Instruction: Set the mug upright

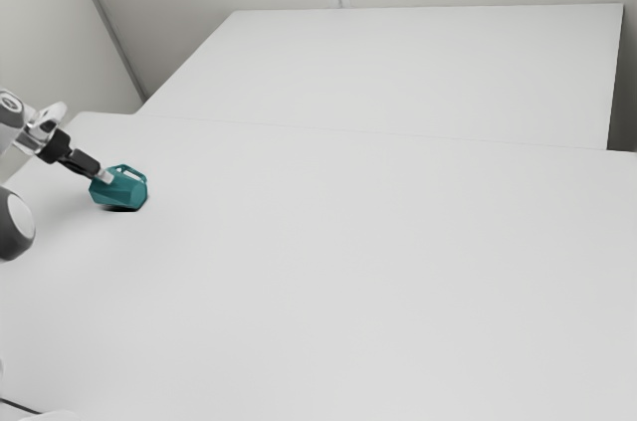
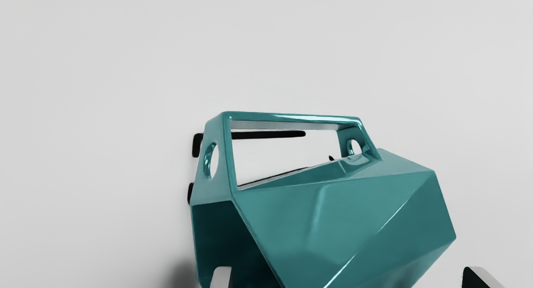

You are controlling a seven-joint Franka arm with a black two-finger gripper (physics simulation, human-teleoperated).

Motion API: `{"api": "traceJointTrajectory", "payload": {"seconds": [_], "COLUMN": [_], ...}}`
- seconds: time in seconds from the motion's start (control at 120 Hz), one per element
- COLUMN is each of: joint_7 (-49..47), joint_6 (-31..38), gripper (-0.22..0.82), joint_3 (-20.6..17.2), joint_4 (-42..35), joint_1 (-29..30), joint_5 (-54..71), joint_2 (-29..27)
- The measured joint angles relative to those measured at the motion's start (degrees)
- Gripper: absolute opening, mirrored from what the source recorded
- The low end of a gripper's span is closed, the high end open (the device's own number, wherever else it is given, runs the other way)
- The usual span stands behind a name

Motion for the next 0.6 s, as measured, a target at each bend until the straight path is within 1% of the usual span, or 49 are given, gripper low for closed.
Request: {"api": "traceJointTrajectory", "payload": {"seconds": [0.117,0.258,0.367,0.425,0.6], "joint_7": [0.8,1.6,2.0,2.2,2.7], "joint_6": [-2.3,-4.5,-5.3,-5.5,-6.3], "gripper": [0.6,0.6,0.59,0.52,0.21], "joint_3": [-1.4,-1.9,-4.0,-4.4,-4.6], "joint_4": [0.1,0.1,0.1,0.1,0.1], "joint_1": [1.7,2.4,3.4,3.7,3.7], "joint_5": [-1.0,-2.5,-3.2,-3.6,-4.0], "joint_2": [0.7,1.5,1.8,1.8,1.7]}}
